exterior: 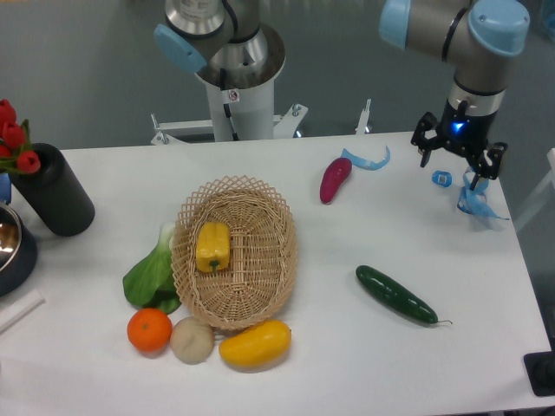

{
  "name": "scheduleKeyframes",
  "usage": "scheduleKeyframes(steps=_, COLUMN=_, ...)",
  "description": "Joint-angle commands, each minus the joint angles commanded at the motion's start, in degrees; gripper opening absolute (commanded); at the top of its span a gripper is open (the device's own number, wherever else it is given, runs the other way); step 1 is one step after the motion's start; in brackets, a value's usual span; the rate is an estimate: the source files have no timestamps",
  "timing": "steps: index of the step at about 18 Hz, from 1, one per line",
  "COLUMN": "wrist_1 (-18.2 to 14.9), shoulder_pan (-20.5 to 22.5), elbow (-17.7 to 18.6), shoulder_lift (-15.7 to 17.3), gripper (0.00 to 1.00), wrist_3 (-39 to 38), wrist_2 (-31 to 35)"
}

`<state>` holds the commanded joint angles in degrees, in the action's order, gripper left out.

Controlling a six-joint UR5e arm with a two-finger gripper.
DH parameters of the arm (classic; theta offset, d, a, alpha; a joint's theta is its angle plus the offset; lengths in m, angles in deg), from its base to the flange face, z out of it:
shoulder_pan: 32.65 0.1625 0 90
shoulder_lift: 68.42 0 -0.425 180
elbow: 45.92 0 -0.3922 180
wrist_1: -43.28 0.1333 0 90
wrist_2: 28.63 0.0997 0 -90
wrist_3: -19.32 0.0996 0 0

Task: Pick up the yellow pepper from the basket
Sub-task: 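Move the open gripper over the basket above the yellow pepper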

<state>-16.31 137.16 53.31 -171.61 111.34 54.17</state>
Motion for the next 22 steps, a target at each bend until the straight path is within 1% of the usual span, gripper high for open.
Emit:
scheduleKeyframes(steps=4, wrist_1=0.0, shoulder_pan=-0.4, elbow=0.4, shoulder_lift=0.5, gripper=1.0, wrist_3=-0.4, wrist_2=0.0)
scheduleKeyframes(steps=6, wrist_1=0.0, shoulder_pan=-0.9, elbow=1.8, shoulder_lift=1.7, gripper=1.0, wrist_3=-0.8, wrist_2=-0.2)
scheduleKeyframes(steps=8, wrist_1=0.3, shoulder_pan=-1.3, elbow=5.2, shoulder_lift=3.4, gripper=1.0, wrist_3=-0.9, wrist_2=-1.7)
scheduleKeyframes(steps=13, wrist_1=0.8, shoulder_pan=-1.8, elbow=12.6, shoulder_lift=9.2, gripper=1.0, wrist_3=-2.1, wrist_2=-5.4)
scheduleKeyframes(steps=14, wrist_1=0.8, shoulder_pan=-4.3, elbow=14.8, shoulder_lift=11.1, gripper=1.0, wrist_3=-10.1, wrist_2=-6.5)
scheduleKeyframes(steps=15, wrist_1=0.7, shoulder_pan=-5.8, elbow=15.0, shoulder_lift=11.1, gripper=1.0, wrist_3=-12.6, wrist_2=-6.9)
scheduleKeyframes(steps=17, wrist_1=0.7, shoulder_pan=-10.2, elbow=15.2, shoulder_lift=10.8, gripper=1.0, wrist_3=-19.8, wrist_2=-7.3)
scheduleKeyframes(steps=20, wrist_1=0.7, shoulder_pan=-16.0, elbow=15.6, shoulder_lift=10.5, gripper=1.0, wrist_3=-34.5, wrist_2=-7.6)
scheduleKeyframes(steps=22, wrist_1=0.7, shoulder_pan=-19.2, elbow=15.6, shoulder_lift=10.0, gripper=1.0, wrist_3=-38.5, wrist_2=-7.6)
